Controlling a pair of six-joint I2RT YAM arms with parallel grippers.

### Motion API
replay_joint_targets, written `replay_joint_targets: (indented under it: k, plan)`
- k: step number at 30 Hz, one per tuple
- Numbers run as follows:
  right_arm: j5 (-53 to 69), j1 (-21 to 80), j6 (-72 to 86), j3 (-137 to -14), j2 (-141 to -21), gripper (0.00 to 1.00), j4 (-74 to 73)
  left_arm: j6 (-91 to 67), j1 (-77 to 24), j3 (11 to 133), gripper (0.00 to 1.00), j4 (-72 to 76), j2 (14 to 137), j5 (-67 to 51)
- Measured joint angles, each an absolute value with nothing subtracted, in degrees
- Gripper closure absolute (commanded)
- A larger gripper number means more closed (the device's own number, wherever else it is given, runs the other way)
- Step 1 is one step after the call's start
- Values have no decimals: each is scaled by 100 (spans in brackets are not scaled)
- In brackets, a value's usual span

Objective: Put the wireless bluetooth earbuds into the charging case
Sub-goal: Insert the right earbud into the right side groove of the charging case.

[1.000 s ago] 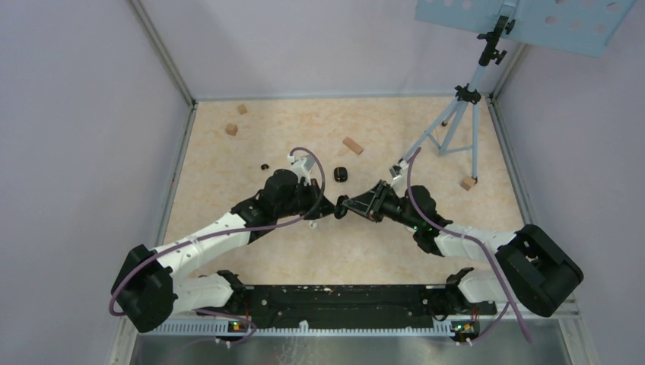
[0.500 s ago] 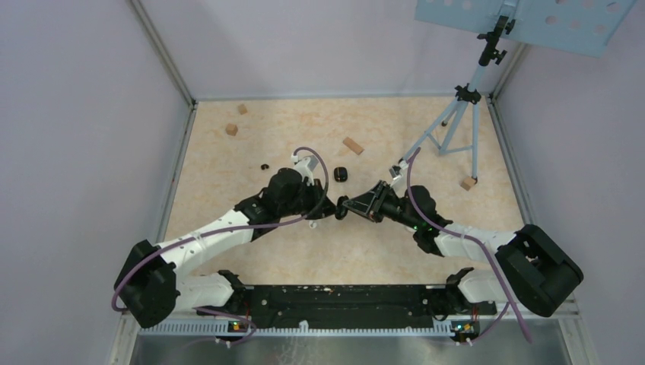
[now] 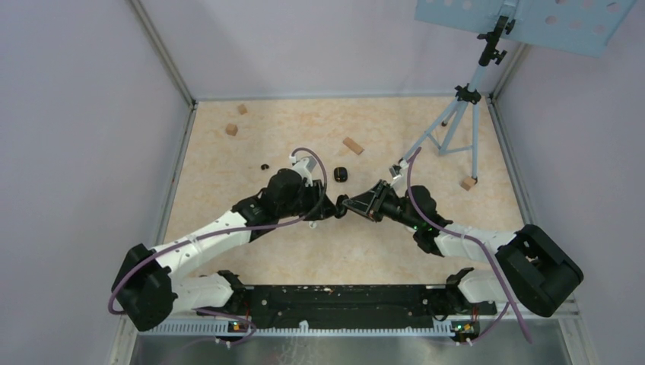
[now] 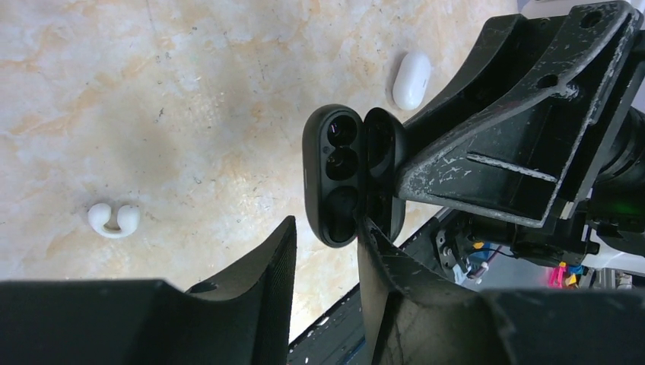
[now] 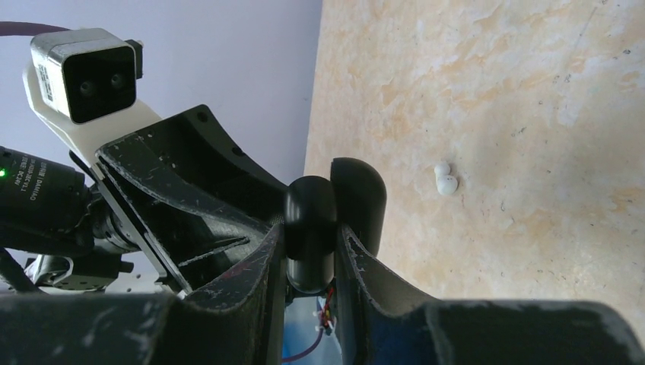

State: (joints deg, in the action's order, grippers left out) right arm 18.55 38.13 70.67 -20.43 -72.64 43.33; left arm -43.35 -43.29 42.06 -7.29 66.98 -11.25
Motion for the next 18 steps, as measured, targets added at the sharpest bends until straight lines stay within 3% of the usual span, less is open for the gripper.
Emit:
replay_joint_targets:
  k: [14, 18]
  plan:
    - [1994, 3811, 7030, -2029, -7260, 100, 4355, -3927, -4193, 5009, 46, -1907, 5616, -14]
    - [2049, 3811, 6851, -2021, -7022, 100, 4003, -3656, -2993, 5170, 49, -2176, 5776, 67]
